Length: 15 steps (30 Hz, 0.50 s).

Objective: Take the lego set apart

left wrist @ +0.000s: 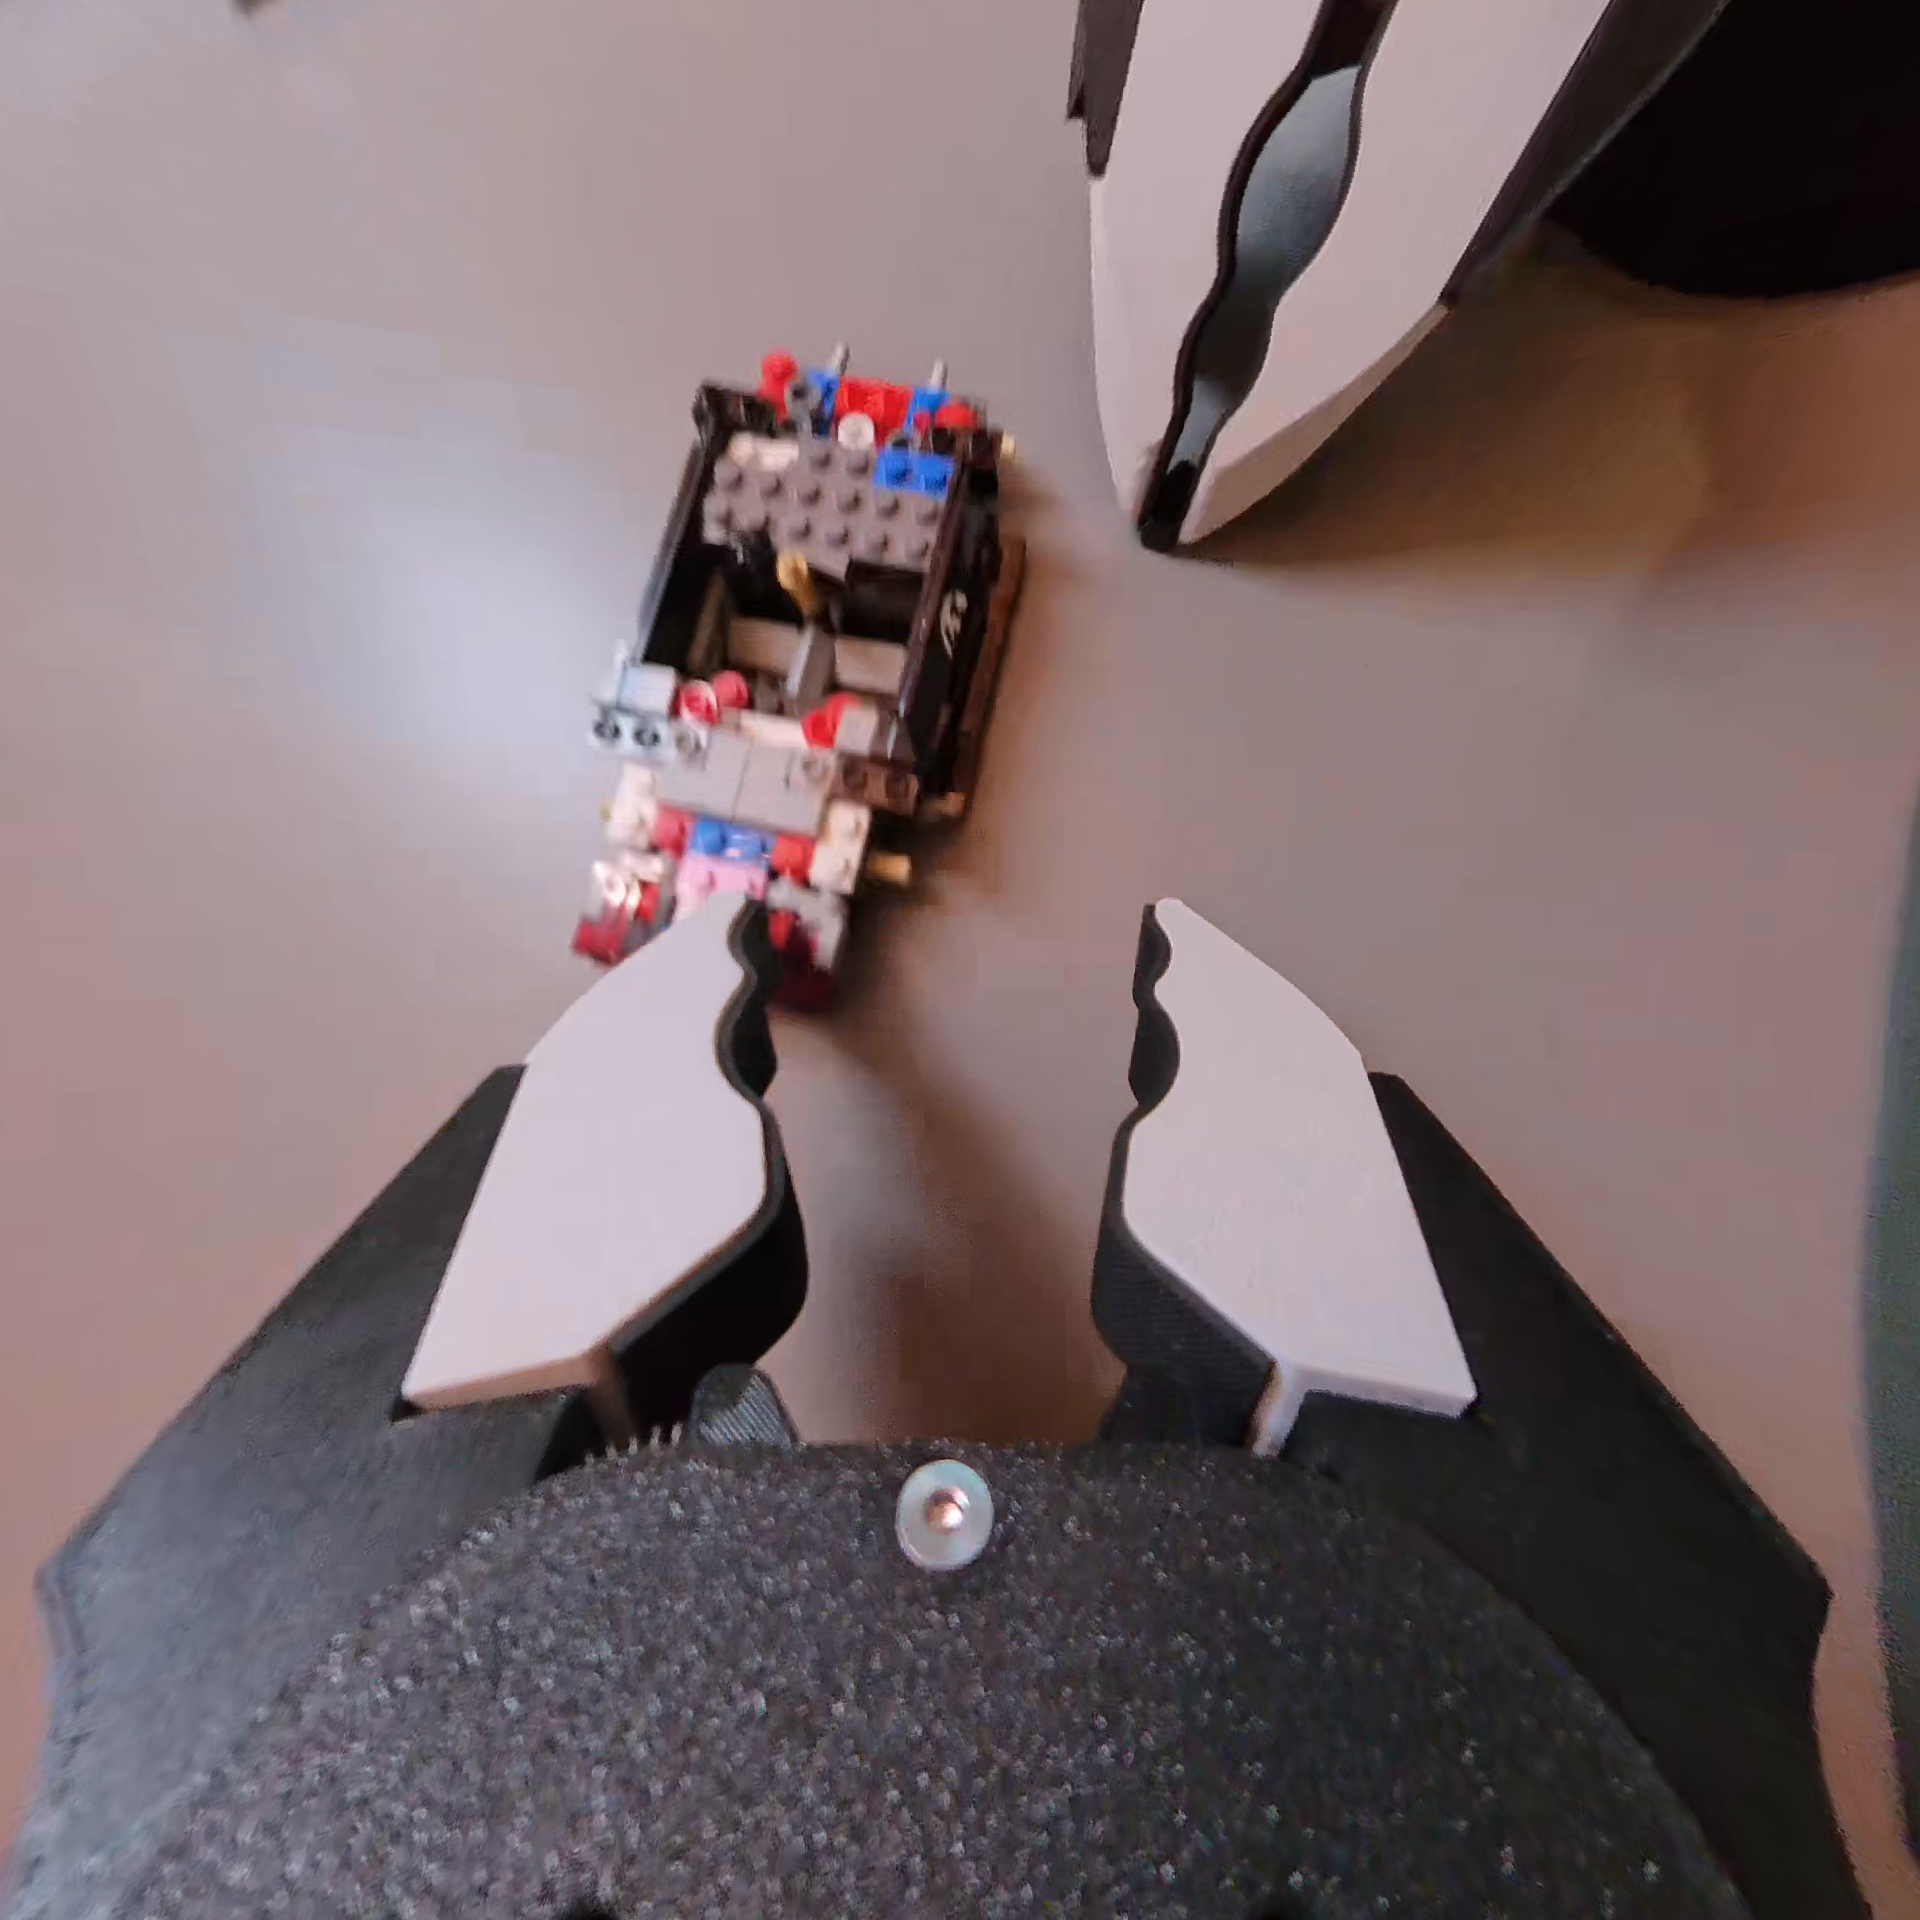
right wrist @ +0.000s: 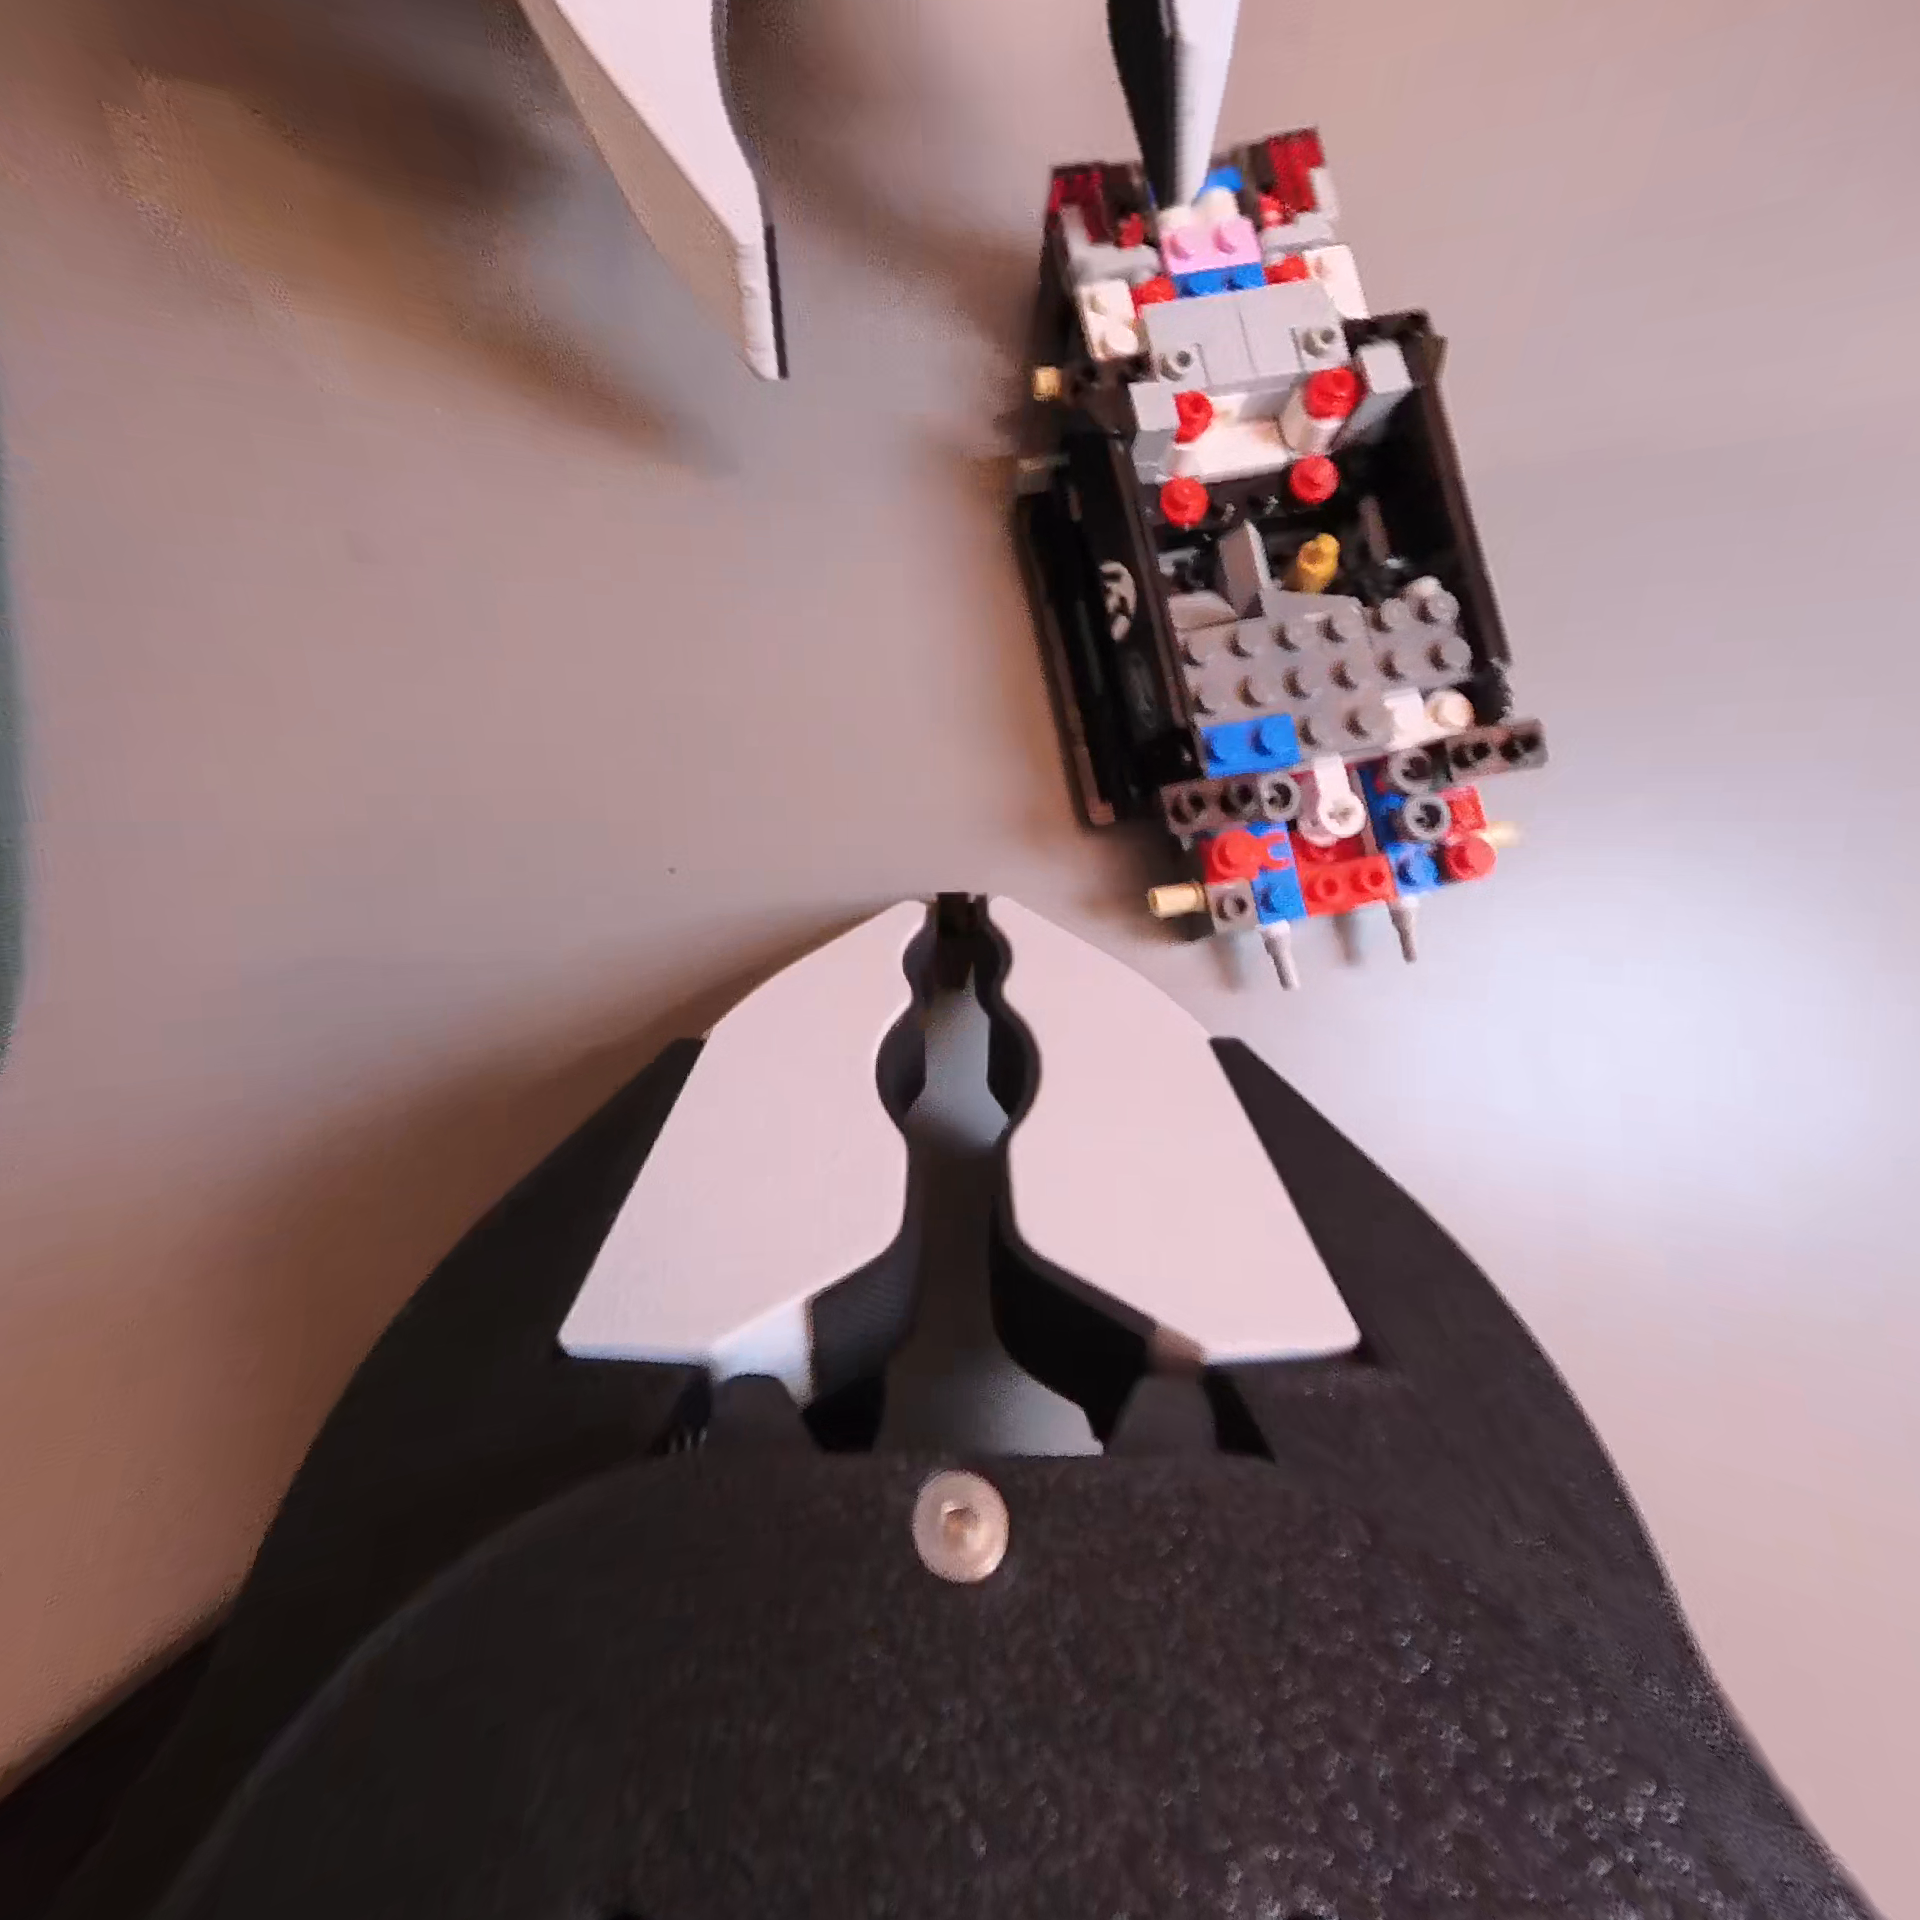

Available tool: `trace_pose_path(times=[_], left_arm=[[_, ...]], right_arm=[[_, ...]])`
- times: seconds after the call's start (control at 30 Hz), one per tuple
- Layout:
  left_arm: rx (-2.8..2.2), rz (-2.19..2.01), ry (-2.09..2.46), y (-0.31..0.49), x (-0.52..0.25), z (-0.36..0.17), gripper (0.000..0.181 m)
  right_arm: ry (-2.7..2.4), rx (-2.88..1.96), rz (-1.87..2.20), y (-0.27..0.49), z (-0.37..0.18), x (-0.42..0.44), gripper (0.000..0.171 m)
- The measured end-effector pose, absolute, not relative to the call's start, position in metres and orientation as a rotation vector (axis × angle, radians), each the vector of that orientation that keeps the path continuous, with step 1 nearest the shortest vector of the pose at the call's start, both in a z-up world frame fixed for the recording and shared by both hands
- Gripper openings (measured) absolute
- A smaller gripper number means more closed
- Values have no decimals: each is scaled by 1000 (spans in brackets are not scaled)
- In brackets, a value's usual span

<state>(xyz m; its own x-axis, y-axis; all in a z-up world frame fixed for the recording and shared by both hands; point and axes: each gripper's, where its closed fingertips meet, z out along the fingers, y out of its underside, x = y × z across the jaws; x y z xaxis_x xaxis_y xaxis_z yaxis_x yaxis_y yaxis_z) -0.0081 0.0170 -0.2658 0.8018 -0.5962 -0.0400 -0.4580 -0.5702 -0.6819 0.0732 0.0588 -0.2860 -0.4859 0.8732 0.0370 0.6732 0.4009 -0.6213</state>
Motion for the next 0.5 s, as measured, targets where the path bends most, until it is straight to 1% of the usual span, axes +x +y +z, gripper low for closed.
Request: trace_pose_path(times=[0.17,0.2,0.23,0.27,0.3,0.37,0.5], left_arm=[[-2237,-378,678,-8,-2,-267,56],[-2229,-399,681,-10,2,-268,55],[-2220,-420,691,-12,6,-268,53],[-2206,-445,709,-13,11,-267,50],[-2190,-476,733,-14,18,-266,47],[-2174,-500,763,-15,28,-266,44],[-2256,-419,879,-19,31,-285,41]], right_arm=[[-2356,-1202,851,19,-283,54,6],[-2352,-1163,886,7,-281,50,9],[-2340,-1131,917,-2,-278,45,18],[-2328,-1107,942,-8,-276,42,23],[-2313,-1089,969,-12,-273,40,26],[-2281,-1084,1015,-16,-269,41,27],[-2252,-1139,1002,-9,-271,49,29]])
